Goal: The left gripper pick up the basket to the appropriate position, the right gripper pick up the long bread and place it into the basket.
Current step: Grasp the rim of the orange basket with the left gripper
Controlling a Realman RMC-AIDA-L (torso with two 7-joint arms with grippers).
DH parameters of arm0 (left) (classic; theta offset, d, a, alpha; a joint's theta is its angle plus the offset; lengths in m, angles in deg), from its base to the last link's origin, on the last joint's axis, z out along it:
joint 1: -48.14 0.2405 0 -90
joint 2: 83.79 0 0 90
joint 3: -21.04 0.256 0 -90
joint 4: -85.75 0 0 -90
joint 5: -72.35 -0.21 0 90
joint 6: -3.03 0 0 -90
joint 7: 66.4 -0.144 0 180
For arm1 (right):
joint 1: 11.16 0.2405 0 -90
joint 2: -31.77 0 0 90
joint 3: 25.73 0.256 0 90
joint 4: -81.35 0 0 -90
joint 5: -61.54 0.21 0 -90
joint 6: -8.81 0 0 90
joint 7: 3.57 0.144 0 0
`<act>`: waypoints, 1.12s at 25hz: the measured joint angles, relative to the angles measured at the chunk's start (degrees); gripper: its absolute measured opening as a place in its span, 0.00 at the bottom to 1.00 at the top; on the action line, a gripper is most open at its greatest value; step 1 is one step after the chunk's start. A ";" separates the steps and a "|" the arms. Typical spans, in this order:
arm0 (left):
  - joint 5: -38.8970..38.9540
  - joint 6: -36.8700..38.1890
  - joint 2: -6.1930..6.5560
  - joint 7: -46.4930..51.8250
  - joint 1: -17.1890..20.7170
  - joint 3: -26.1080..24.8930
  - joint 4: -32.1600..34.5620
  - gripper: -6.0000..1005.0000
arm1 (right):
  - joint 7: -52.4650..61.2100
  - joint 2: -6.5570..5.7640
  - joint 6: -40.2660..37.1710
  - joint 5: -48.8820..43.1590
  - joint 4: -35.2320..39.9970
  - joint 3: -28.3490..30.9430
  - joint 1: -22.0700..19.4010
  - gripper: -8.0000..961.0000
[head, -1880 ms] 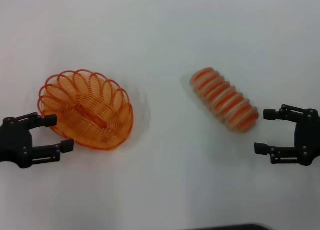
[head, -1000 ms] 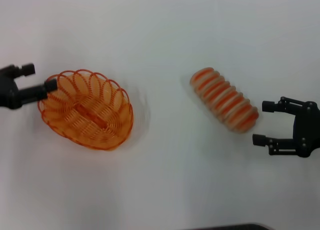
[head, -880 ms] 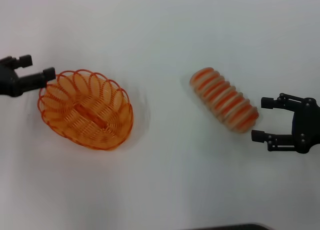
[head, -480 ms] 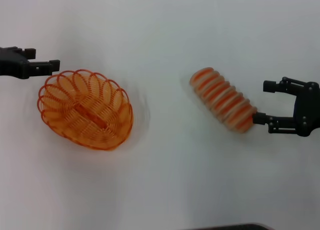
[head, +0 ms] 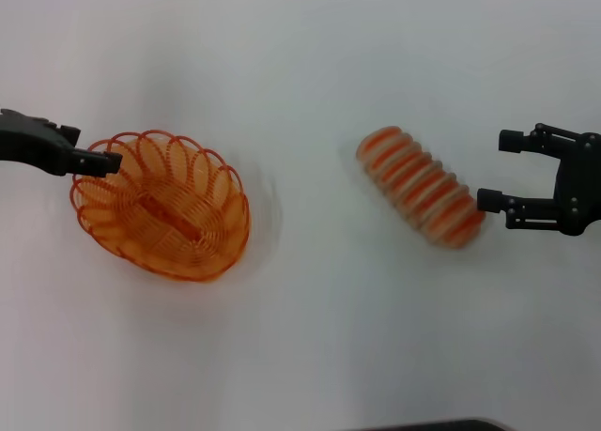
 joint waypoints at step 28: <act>-4.20 -3.77 -1.98 0.79 0.34 3.85 -0.49 0.60 | 0.25 0.16 0.48 0.01 -0.43 0.22 0.80 0.95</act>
